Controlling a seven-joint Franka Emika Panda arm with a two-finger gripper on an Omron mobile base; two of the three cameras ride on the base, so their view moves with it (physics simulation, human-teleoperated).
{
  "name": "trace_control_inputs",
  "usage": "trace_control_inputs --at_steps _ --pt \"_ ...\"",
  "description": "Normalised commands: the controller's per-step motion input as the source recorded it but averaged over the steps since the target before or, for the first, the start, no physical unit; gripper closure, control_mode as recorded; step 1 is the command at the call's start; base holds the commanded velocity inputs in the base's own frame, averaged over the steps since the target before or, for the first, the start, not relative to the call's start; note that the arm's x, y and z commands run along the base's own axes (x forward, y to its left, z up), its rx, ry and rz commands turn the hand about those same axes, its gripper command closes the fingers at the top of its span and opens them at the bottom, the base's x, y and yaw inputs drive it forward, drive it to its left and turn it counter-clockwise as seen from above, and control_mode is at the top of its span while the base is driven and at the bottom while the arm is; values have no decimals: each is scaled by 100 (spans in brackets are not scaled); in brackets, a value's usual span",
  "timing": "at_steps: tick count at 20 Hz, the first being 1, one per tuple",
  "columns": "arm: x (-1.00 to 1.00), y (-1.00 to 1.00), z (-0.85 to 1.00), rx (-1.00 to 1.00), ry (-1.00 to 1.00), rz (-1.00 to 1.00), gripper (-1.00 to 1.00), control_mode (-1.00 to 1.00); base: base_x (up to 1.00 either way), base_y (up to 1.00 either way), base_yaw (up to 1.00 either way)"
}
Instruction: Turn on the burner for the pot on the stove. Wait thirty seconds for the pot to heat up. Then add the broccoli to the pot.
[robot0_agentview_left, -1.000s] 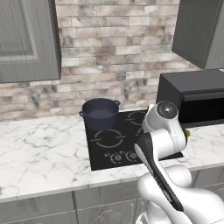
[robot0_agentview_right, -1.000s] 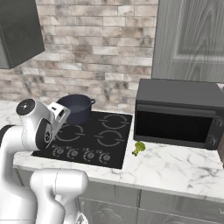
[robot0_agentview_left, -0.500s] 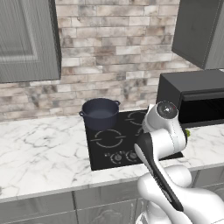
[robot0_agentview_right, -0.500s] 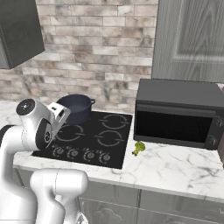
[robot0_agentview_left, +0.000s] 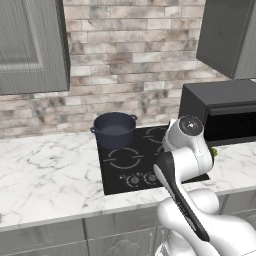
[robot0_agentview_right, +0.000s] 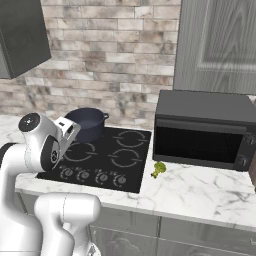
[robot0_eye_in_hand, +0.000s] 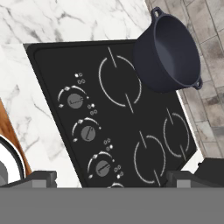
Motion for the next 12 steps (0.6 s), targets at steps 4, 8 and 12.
trace_control_inputs --at_steps 4,8,12 --pt "0 0 0 0 0 0 -100 -100 0 0 0" --pt "0 0 0 0 0 0 -100 -100 0 0 0" --pt "0 0 0 0 0 0 -100 -100 0 0 0"
